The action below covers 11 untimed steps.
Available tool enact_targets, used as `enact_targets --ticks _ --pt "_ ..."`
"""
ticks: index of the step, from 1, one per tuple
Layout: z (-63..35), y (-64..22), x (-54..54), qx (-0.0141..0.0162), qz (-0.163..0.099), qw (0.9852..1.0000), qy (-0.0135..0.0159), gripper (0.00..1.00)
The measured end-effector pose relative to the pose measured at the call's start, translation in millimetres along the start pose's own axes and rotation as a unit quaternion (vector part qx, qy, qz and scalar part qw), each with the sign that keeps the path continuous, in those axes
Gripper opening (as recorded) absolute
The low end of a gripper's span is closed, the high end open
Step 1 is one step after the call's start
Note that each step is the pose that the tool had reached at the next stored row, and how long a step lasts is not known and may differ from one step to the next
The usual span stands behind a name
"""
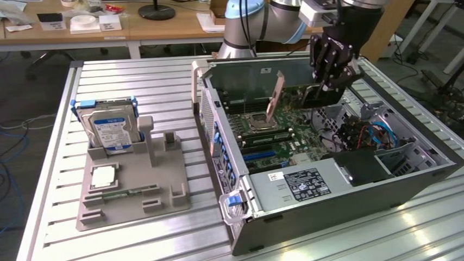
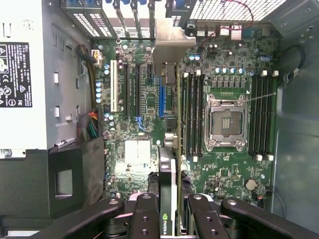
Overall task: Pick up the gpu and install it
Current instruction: 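Insert the gpu into the slot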
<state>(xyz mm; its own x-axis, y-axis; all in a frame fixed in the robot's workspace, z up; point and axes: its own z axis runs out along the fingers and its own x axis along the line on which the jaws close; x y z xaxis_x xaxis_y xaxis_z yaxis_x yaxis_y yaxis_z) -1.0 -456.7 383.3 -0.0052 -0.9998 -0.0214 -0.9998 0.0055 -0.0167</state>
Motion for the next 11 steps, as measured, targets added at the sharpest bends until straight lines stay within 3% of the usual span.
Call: enact_targets --ticks 11 --pt "11.9 4.4 0.6 0.0018 0.0 1.0 0.0002 0.27"
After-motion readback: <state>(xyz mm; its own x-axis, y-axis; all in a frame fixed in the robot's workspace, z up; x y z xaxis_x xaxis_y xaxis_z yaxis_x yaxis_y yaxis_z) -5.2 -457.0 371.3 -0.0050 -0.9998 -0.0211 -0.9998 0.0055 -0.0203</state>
